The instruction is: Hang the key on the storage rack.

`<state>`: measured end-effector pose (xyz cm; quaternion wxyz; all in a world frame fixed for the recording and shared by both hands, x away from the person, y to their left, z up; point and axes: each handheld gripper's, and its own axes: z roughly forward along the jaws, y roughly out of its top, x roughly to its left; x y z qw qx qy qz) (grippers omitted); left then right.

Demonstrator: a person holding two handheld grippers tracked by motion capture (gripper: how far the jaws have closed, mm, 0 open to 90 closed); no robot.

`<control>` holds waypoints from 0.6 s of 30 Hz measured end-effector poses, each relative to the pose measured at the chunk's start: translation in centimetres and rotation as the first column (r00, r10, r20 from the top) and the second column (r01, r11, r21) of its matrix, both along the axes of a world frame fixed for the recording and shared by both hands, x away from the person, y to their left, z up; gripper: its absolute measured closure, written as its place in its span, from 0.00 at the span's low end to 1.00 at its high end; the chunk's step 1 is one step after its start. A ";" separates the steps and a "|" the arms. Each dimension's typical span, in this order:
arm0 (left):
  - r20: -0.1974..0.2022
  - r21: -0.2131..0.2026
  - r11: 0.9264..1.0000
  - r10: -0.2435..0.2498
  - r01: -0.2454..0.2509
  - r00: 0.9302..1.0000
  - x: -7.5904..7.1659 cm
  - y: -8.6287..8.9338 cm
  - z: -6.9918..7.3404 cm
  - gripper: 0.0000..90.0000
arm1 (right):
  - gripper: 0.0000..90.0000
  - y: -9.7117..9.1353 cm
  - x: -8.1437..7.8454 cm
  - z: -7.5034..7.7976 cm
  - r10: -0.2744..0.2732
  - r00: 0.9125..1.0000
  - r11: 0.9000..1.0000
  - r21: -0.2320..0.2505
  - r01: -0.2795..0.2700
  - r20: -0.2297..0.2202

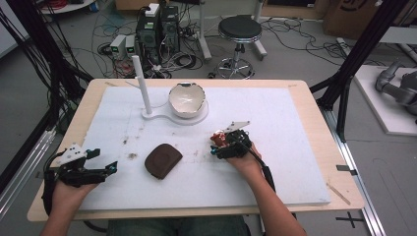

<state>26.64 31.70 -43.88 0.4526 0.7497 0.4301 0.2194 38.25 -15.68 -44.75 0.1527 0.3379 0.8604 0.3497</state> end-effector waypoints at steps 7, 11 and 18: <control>-0.005 0.007 1.000 -0.008 0.008 1.000 0.2 -0.3 0.0 0.17 | 0.40 0.1 -0.1 0.0 0.017 1.000 0.999 -0.032 -0.017 0.001; -0.009 0.012 1.000 -0.011 0.011 1.000 0.4 -0.5 -0.1 0.17 | 0.50 0.2 -0.3 -0.1 0.017 1.000 0.998 -0.054 -0.016 0.016; -0.010 0.015 1.000 -0.015 0.015 1.000 0.4 -0.7 -0.1 0.17 | 0.64 0.3 -0.3 0.0 0.016 0.999 0.996 -0.083 -0.012 0.047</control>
